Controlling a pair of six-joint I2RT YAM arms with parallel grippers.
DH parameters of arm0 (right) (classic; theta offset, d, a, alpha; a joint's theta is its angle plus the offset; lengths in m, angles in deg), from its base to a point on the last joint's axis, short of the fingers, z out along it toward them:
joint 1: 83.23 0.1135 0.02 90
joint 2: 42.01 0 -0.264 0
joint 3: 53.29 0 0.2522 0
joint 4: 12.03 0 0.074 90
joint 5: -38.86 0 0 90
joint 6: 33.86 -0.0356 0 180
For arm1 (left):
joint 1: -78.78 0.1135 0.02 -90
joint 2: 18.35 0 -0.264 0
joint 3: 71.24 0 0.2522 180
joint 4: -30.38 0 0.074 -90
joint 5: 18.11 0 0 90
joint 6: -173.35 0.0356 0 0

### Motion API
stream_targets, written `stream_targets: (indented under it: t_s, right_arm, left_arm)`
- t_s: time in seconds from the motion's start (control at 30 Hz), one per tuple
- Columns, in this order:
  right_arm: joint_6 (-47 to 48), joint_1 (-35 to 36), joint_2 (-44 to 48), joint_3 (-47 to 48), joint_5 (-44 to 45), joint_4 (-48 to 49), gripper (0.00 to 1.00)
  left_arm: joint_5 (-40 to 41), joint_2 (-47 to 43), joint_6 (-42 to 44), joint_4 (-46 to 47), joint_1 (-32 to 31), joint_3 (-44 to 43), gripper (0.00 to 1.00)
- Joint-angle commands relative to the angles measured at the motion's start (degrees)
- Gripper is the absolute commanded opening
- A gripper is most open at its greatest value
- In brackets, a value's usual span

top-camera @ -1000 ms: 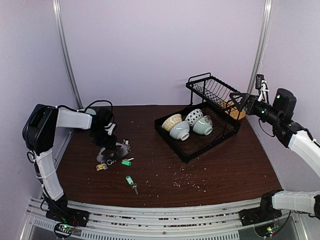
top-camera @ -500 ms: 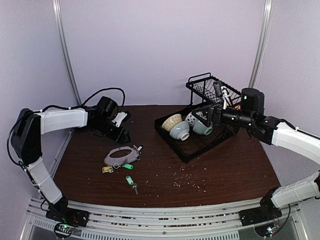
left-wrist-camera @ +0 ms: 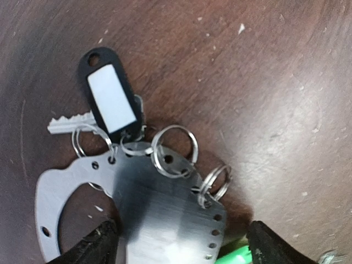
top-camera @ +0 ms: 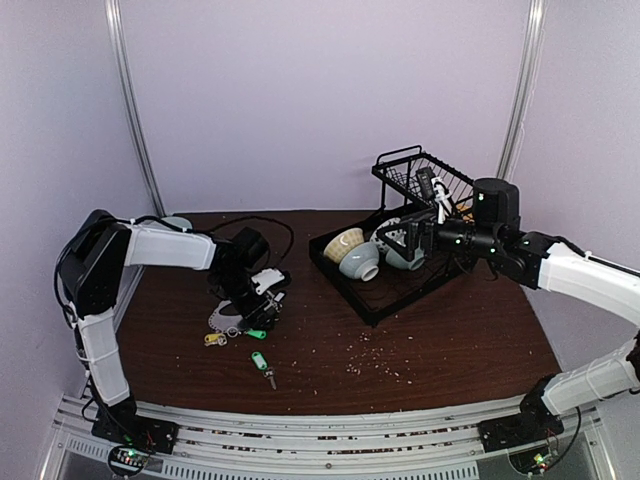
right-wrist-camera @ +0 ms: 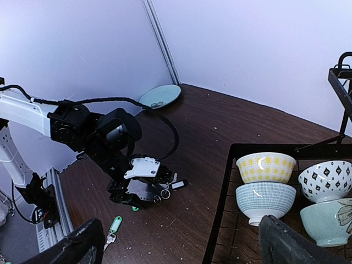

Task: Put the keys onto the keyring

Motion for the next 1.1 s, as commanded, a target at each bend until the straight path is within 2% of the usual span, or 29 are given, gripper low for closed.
stream_targets:
  t_s: [0.0,0.13,0.23,0.37,0.47,0.57,0.67,0.8,0.93,1.07]
  right_arm:
    - [1.1,0.4,0.1,1.5,0.9,-0.3,1.0]
    - [1.4,0.4,0.1,1.7,1.2,-0.3,1.0]
    - [2.1,0.4,0.3,1.7,1.6,-0.5,1.0]
    - [2.3,0.4,0.4,1.9,1.5,-0.4,1.0]
    - [2.4,0.4,0.5,2.0,1.5,-0.5,1.0]
    - [2.4,0.4,0.6,2.0,1.5,-0.5,1.0]
    - [2.5,0.4,0.7,1.9,1.8,-0.6,1.0]
    - [2.5,0.4,0.6,2.1,2.0,-0.5,1.0]
    - [2.2,0.4,0.7,2.2,2.0,-0.8,1.0]
    - [1.6,0.5,1.0,2.2,2.2,-0.5,1.0]
  left_arm:
    - [5.6,3.6,1.4,-1.6,-0.6,-2.4,0.81]
    - [4.0,4.8,1.2,-2.8,-0.6,-3.8,0.63]
    - [5.8,4.9,0.9,-3.0,-0.6,-3.8,0.57]
    - [8.6,5.3,0.7,-3.7,-0.6,-3.7,0.56]
    - [9.0,5.5,0.6,-5.5,-0.6,-4.0,0.65]
    - [8.0,5.0,0.9,-7.2,-0.6,-3.7,0.67]
    - [6.6,3.8,1.9,-7.7,-0.6,-2.5,0.61]
    - [6.4,4.0,2.1,-6.4,-0.7,-1.6,0.43]
    - [8.1,2.5,0.6,-4.5,-0.7,-1.8,0.38]
    - [11.8,-2.9,-2.8,2.1,-0.7,-2.3,0.36]
